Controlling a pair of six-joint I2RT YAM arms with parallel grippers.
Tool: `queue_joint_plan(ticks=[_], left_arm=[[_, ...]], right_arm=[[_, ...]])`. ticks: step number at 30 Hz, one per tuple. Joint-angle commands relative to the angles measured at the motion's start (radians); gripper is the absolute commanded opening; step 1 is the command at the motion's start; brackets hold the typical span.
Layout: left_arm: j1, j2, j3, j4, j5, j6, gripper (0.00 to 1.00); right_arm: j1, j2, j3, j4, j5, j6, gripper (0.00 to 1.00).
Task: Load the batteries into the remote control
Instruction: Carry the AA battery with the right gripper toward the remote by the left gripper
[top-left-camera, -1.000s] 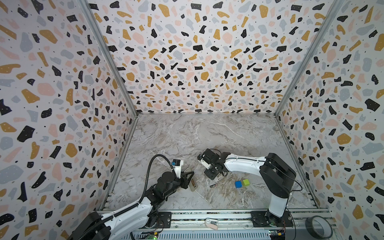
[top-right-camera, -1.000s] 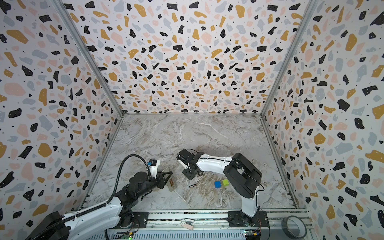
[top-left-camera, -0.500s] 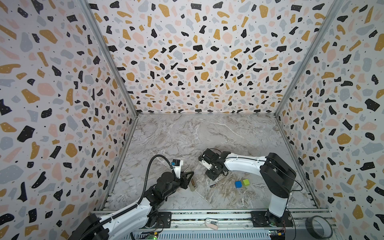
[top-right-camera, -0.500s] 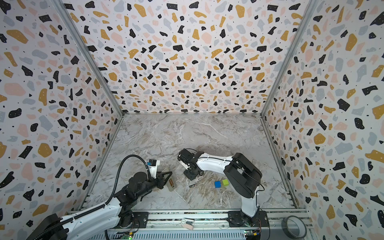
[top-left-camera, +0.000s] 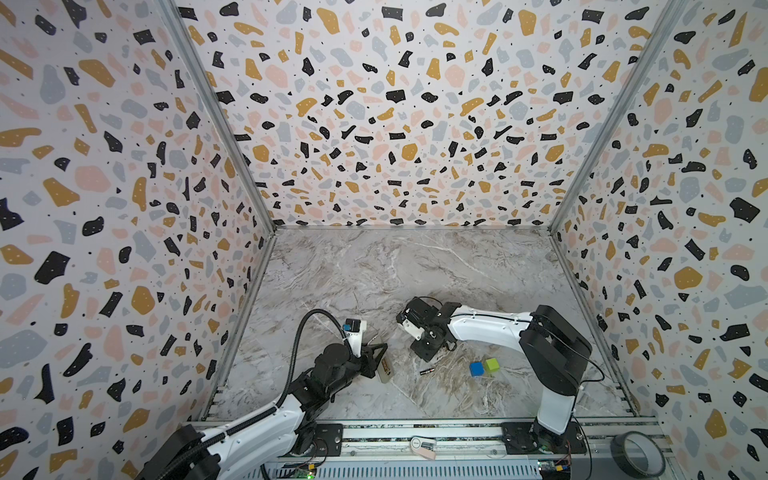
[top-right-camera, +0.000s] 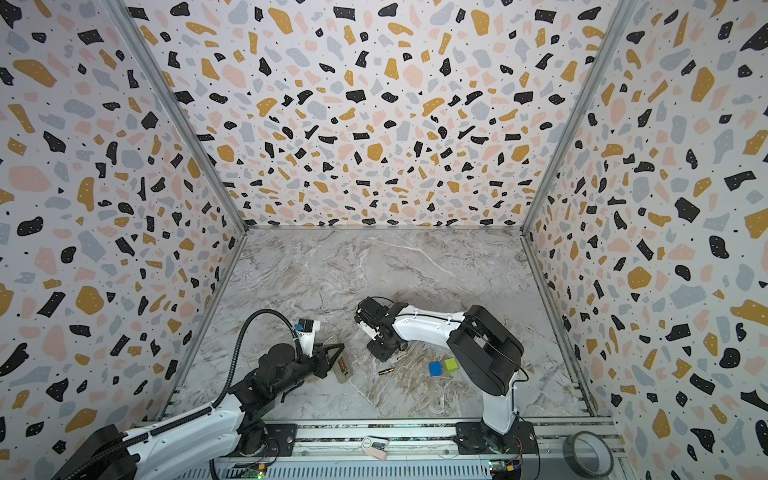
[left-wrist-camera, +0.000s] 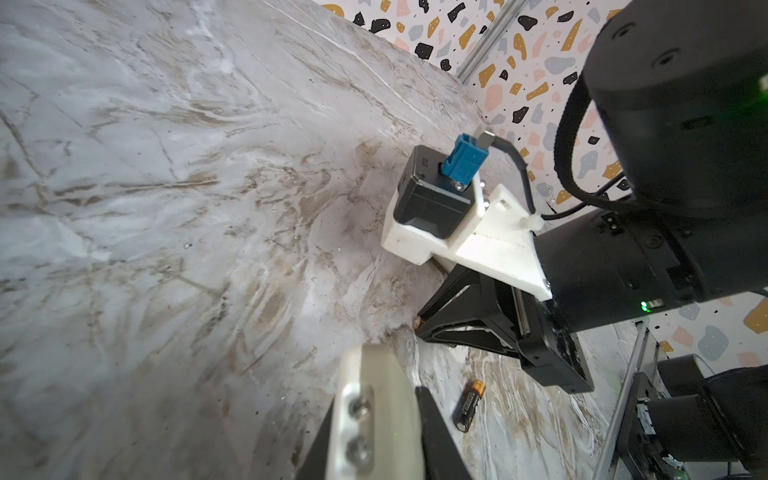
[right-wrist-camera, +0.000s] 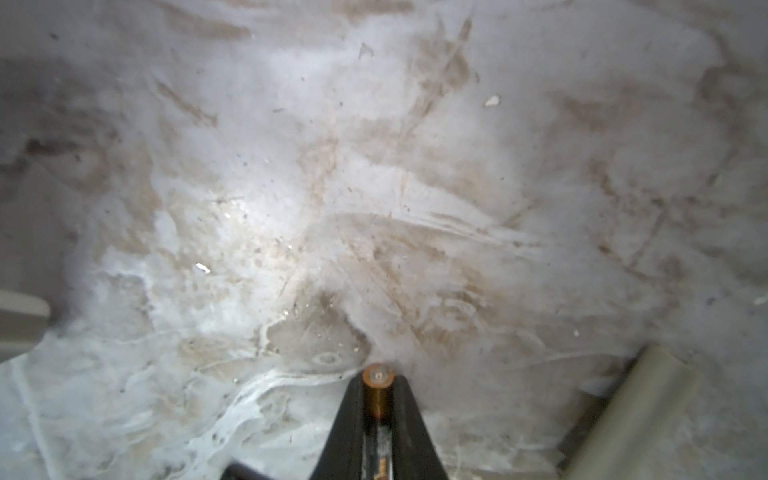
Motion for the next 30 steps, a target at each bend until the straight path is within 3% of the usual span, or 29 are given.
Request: queue_joint_plan(ticks=[1,6,14,22,30], left_arm=[[0.005,0.006,-0.001,0.081,-0.001,-0.021,0.00],[0.005,-0.013,0.023,0.034,-0.018,-0.055,0.00],[0.007,-0.025,0.072,-0.089,-0.068,-0.113,0.00],[0.010,-0.061,0.093,-0.130,-0.050,-0.190,0.00],[0.015,-0.101,0.124,-0.189,-0.016,-0.250,0.00]], right_arm=[[-0.005,-0.007,-0.032,-0.075,-0.010,-0.006,0.02],[0.000,-0.095,-0.066,-0.003,-0.039,-0.020,0.00],[0.081,-0.266,-0.193,0.239,-0.045,-0.081,0.00],[0.138,-0.456,-0.329,0.515,-0.042,-0.109,0.00],[0.160,-0.660,-0.525,0.837,-0.152,-0.112,0.00]])
